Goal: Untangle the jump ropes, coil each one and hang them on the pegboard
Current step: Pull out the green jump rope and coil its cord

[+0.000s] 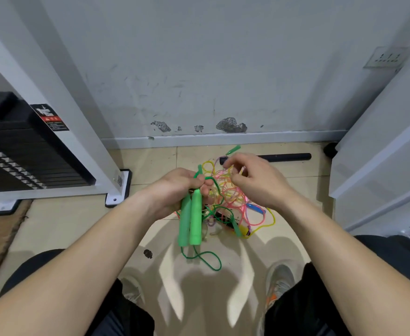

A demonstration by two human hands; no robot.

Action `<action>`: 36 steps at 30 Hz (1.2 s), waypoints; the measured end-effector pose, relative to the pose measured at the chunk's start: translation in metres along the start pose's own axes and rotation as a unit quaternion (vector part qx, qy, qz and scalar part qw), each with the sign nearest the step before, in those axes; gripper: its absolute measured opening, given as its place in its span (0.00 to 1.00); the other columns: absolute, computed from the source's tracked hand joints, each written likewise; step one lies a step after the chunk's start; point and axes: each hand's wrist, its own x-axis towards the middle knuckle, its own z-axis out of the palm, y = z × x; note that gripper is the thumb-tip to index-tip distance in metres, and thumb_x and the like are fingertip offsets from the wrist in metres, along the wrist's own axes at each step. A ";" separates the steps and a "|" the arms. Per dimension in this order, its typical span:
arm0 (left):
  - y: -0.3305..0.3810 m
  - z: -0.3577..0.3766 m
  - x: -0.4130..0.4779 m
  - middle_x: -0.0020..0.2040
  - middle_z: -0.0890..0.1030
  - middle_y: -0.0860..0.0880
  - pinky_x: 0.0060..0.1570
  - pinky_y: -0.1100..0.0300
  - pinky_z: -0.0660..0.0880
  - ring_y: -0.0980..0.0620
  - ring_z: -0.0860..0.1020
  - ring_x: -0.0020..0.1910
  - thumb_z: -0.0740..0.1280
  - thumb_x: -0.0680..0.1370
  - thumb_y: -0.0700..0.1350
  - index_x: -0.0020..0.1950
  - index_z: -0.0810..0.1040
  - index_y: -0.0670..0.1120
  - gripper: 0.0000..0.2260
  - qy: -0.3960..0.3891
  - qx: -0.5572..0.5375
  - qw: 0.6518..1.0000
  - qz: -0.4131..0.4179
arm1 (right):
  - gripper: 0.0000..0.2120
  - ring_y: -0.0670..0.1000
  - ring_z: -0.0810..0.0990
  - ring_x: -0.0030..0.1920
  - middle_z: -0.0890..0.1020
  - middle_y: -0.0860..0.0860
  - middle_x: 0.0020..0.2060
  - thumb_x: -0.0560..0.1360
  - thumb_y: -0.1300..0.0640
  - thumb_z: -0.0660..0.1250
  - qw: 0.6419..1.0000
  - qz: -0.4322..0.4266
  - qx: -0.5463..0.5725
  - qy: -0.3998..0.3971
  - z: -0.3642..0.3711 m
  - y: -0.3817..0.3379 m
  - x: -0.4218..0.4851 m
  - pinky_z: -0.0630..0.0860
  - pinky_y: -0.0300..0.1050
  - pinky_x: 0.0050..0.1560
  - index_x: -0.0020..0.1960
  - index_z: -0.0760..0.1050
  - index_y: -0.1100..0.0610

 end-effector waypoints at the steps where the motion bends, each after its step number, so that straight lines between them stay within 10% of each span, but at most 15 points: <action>1: 0.001 -0.002 -0.002 0.31 0.76 0.45 0.38 0.56 0.81 0.44 0.77 0.37 0.58 0.84 0.38 0.57 0.75 0.35 0.09 -0.019 -0.002 1.000 -0.010 | 0.19 0.44 0.76 0.55 0.77 0.38 0.54 0.68 0.49 0.61 0.998 -0.033 0.044 -0.035 0.003 0.004 0.004 0.73 0.46 0.54 0.58 0.76 0.39; 5: 0.002 -0.009 -0.004 0.35 0.77 0.44 0.52 0.48 0.75 0.45 0.81 0.38 0.57 0.84 0.37 0.46 0.77 0.37 0.12 -0.088 0.038 0.995 -0.011 | 0.23 0.41 0.74 0.66 0.77 0.40 0.64 0.73 0.47 0.65 0.967 -0.077 0.196 -0.141 0.035 0.007 0.015 0.71 0.48 0.69 0.68 0.73 0.40; 11: 0.003 -0.013 -0.007 0.39 0.81 0.42 0.43 0.56 0.80 0.47 0.82 0.40 0.58 0.84 0.40 0.43 0.77 0.37 0.13 -0.140 0.089 0.986 -0.030 | 0.14 0.50 0.81 0.56 0.83 0.48 0.49 0.67 0.45 0.69 0.967 -0.062 0.191 -0.158 0.036 0.013 0.026 0.75 0.61 0.62 0.52 0.80 0.46; 14: 0.000 -0.015 -0.009 0.40 0.81 0.44 0.56 0.45 0.76 0.47 0.82 0.40 0.60 0.83 0.38 0.49 0.77 0.36 0.09 -0.168 0.095 0.981 -0.030 | 0.14 0.62 0.81 0.47 0.83 0.59 0.44 0.65 0.44 0.73 0.948 -0.026 0.231 -0.219 0.036 0.018 0.027 0.75 0.68 0.56 0.46 0.78 0.50; 21: -0.001 -0.017 -0.013 0.40 0.83 0.44 0.46 0.52 0.78 0.47 0.81 0.37 0.60 0.82 0.37 0.55 0.77 0.37 0.07 -0.208 0.106 0.972 -0.035 | 0.14 0.48 0.68 0.29 0.70 0.47 0.27 0.75 0.58 0.74 0.924 -0.026 0.320 -0.209 0.016 0.026 0.018 0.65 0.39 0.31 0.38 0.70 0.54; 30: -0.003 -0.020 -0.013 0.45 0.84 0.42 0.44 0.54 0.80 0.46 0.83 0.41 0.63 0.81 0.38 0.60 0.76 0.37 0.10 -0.246 0.110 0.962 -0.041 | 0.10 0.52 0.80 0.32 0.83 0.54 0.30 0.72 0.59 0.73 0.915 -0.013 0.382 -0.127 0.005 0.030 0.009 0.75 0.44 0.33 0.50 0.77 0.60; 36: -0.006 -0.019 -0.011 0.39 0.78 0.43 0.42 0.52 0.78 0.46 0.78 0.35 0.61 0.81 0.37 0.56 0.78 0.37 0.08 -0.230 0.103 0.967 -0.032 | 0.06 0.49 0.80 0.35 0.83 0.51 0.37 0.81 0.55 0.66 0.924 -0.001 0.315 -0.215 0.014 0.033 0.004 0.73 0.42 0.33 0.48 0.81 0.54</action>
